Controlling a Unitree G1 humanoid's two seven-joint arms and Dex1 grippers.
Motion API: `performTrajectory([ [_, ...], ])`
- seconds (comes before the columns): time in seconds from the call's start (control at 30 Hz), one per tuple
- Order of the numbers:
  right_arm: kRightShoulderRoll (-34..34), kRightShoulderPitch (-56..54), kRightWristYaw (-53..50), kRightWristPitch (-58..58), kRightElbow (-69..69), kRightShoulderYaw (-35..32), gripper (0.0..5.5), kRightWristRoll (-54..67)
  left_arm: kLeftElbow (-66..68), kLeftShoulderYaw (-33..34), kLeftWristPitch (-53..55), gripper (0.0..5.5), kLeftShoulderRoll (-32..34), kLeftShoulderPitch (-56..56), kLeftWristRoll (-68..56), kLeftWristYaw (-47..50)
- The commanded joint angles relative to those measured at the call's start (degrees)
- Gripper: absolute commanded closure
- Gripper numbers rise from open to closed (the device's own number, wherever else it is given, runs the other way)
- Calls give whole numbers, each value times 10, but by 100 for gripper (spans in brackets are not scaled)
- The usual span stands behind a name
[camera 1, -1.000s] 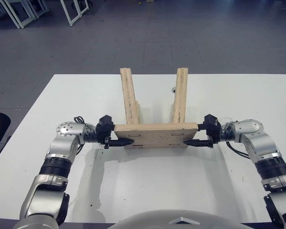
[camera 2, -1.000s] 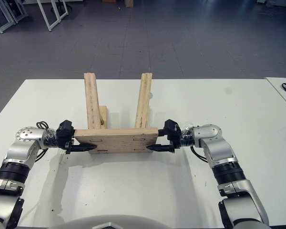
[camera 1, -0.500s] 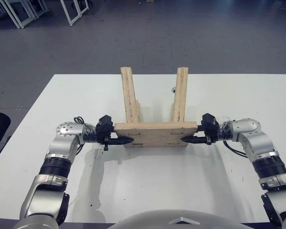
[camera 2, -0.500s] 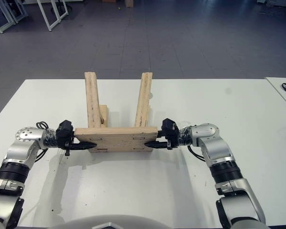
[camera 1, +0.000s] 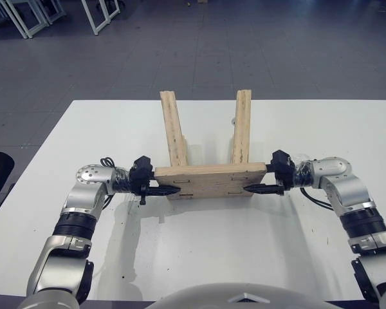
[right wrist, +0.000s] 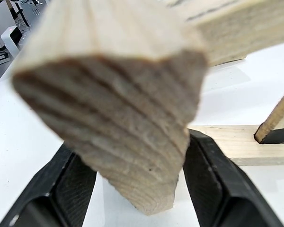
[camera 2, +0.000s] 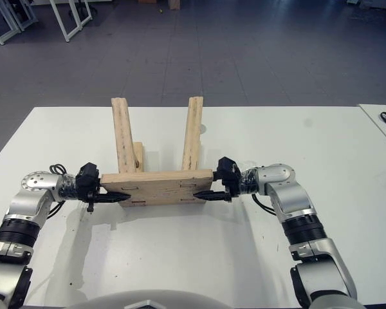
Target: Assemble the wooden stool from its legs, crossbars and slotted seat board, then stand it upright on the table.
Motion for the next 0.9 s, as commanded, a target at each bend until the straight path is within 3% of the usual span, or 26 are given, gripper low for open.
performTrajectory([
  [0.03,-1,-11,4,-2,-4,1,269,-3,-7,12,1,389,-5,-13,2,13],
  [0.17,-2,-12,4,-3,-1,2,269,-5,-13,13,8,389,-5,-10,-1,16],
  [0.2,-2,-10,4,-2,-3,2,269,-5,-16,12,10,353,-4,-8,-1,14],
  [0.27,-3,-7,3,-1,-5,2,269,-5,-20,10,14,338,-3,-4,0,12],
  [0.73,5,7,10,24,-14,2,269,11,-21,-6,25,338,10,28,14,-11],
  [0.9,3,14,24,67,-26,-5,356,40,-22,-6,60,380,19,22,0,-25],
])
